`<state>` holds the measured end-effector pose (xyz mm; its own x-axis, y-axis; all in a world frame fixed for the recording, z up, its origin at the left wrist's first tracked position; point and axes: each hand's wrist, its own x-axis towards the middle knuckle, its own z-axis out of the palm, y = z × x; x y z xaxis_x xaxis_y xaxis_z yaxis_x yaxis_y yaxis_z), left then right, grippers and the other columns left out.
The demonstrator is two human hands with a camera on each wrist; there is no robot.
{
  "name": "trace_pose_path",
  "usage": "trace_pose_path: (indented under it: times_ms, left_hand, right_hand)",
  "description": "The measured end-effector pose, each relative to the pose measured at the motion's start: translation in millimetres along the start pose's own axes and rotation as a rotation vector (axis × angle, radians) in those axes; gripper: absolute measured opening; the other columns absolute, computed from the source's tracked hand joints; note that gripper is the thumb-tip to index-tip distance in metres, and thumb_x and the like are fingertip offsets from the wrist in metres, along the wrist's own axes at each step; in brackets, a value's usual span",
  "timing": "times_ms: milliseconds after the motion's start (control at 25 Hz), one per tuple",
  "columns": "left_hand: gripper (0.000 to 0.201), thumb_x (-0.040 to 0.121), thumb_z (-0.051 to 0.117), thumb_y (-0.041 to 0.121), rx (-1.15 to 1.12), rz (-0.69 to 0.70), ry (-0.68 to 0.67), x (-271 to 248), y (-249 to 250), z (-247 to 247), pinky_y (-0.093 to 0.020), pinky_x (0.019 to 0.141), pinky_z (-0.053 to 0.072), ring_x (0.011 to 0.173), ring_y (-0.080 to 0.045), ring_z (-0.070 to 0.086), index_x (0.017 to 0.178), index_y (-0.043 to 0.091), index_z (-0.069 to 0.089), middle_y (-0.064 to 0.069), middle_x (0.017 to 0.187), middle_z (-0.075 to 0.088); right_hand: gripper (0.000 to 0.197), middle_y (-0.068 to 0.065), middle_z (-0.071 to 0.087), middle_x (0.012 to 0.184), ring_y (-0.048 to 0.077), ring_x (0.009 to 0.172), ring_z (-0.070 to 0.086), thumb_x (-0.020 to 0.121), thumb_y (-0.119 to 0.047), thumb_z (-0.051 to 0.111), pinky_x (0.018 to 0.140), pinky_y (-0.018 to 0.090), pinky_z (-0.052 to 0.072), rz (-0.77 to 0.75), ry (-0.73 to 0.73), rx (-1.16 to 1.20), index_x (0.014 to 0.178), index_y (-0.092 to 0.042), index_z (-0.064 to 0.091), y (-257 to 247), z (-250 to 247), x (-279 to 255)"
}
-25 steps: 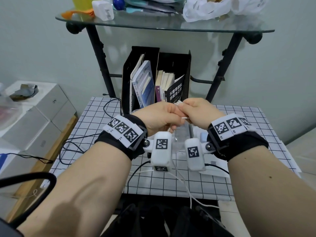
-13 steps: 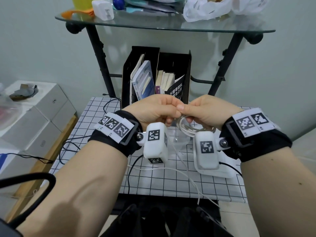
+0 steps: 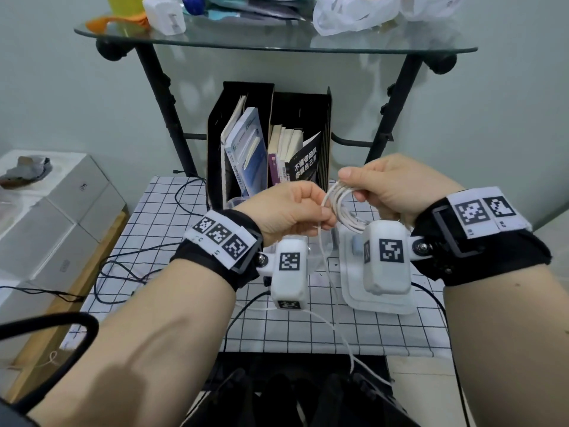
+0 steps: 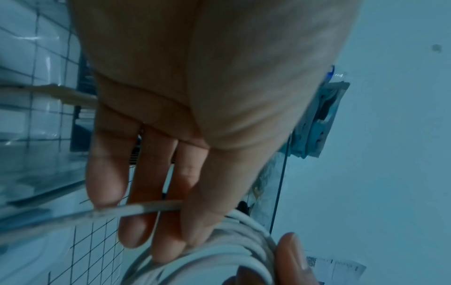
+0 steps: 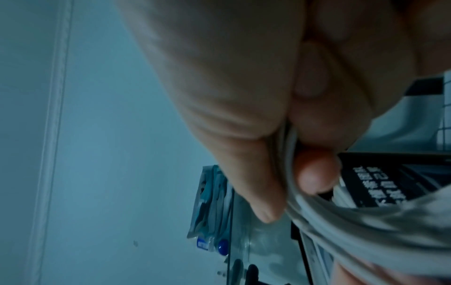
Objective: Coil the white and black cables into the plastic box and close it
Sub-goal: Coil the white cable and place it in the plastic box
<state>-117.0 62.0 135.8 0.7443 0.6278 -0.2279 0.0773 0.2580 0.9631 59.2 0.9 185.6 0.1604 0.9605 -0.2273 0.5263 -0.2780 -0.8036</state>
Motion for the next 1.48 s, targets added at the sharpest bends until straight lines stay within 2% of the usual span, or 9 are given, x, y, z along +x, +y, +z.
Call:
trace_pose_path:
  times_ms: [160, 360, 600, 760, 920, 1080, 1200, 1320, 1480]
  left_hand:
    - [0.015, 0.085, 0.061, -0.002, -0.022, -0.048, -0.017, 15, -5, 17, -0.022, 0.061, 0.056, 0.075, -0.014, 0.068, 0.084, 0.012, 0.055, -0.006, 0.077, 0.07]
    - [0.014, 0.086, 0.061, -0.001, -0.02, -0.048, -0.076, 36, -8, 44, -0.028, 0.069, 0.058, 0.075, -0.015, 0.068, 0.084, 0.012, 0.056, -0.008, 0.079, 0.068]
    - [0.015, 0.088, 0.058, -0.002, -0.011, -0.089, -0.179, 53, -15, 89, -0.03, 0.07, 0.058, 0.07, -0.013, 0.067, 0.083, 0.012, 0.054, -0.006, 0.075, 0.066]
    - [0.017, 0.09, 0.055, -0.001, 0.067, -0.111, -0.248, 52, -8, 108, -0.022, 0.055, 0.054, 0.055, -0.009, 0.062, 0.079, 0.013, 0.053, 0.0, 0.064, 0.062]
    - [0.011, 0.086, 0.06, 0.007, -0.005, 0.007, -0.189, 42, 15, 94, -0.017, 0.042, 0.04, 0.045, -0.007, 0.043, 0.078, 0.012, 0.055, 0.0, 0.06, 0.049]
    - [0.009, 0.087, 0.061, 0.014, -0.102, 0.142, -0.137, 29, 35, 63, -0.018, 0.045, 0.034, 0.052, -0.008, 0.038, 0.093, 0.006, 0.061, 0.002, 0.064, 0.053]
    - [0.021, 0.094, 0.053, 0.013, -0.15, 0.148, -0.042, 17, 33, 43, -0.017, 0.046, 0.033, 0.052, -0.008, 0.039, 0.111, 0.003, 0.06, 0.0, 0.065, 0.051]
    - [0.02, 0.095, 0.051, 0.011, -0.217, 0.131, 0.077, -3, 24, 22, -0.016, 0.044, 0.036, 0.051, -0.008, 0.043, 0.11, 0.005, 0.063, -0.002, 0.065, 0.051]
    - [0.021, 0.095, 0.051, 0.01, -0.232, 0.071, 0.131, -22, 13, -3, -0.018, 0.047, 0.039, 0.05, -0.01, 0.047, 0.11, 0.006, 0.065, -0.002, 0.063, 0.055]
  right_hand:
    - [0.046, -0.006, 0.028, 0.035, 0.014, 0.031, 0.022, 0.084, -0.051, 0.061, 0.036, 0.016, 0.02, 0.058, 0.032, 0.046, 0.055, -0.016, 0.053, 17, -11, -8]
    - [0.047, -0.007, 0.028, 0.035, 0.015, 0.033, 0.021, 0.085, -0.05, 0.06, 0.039, 0.019, 0.02, 0.101, 0.118, 0.041, 0.053, -0.017, 0.052, 33, -31, -26]
    - [0.045, -0.006, 0.029, 0.035, 0.014, 0.033, 0.021, 0.084, -0.05, 0.061, 0.04, 0.021, 0.021, 0.192, 0.205, 0.074, 0.055, -0.017, 0.054, 61, -53, -60]
    - [0.043, -0.006, 0.026, 0.037, 0.013, 0.033, 0.018, 0.086, -0.047, 0.061, 0.037, 0.017, 0.018, 0.217, 0.248, 0.218, 0.057, -0.017, 0.052, 69, -59, -85]
    - [0.042, -0.007, 0.028, 0.035, 0.007, 0.029, 0.02, 0.092, -0.039, 0.057, 0.036, 0.017, 0.014, 0.137, 0.255, 0.472, 0.06, -0.014, 0.049, 51, -53, -95]
    - [0.044, -0.006, 0.024, 0.036, 0.009, 0.03, 0.018, 0.092, -0.043, 0.056, 0.038, 0.022, 0.016, -0.001, 0.133, 0.763, 0.059, -0.016, 0.049, 24, -40, -82]
    - [0.046, -0.006, 0.024, 0.037, 0.01, 0.03, 0.018, 0.092, -0.048, 0.051, 0.043, 0.023, 0.016, -0.014, 0.078, 0.935, 0.058, -0.018, 0.048, 8, -29, -68]
    - [0.047, -0.006, 0.026, 0.036, 0.009, 0.028, 0.02, 0.094, -0.05, 0.046, 0.048, 0.026, 0.013, -0.042, 0.054, 1.098, 0.06, -0.019, 0.046, -9, -8, -48]
    - [0.049, -0.006, 0.025, 0.035, 0.01, 0.028, 0.018, 0.095, -0.052, 0.044, 0.047, 0.023, 0.012, -0.022, 0.137, 1.257, 0.059, -0.02, 0.044, -22, 12, -22]
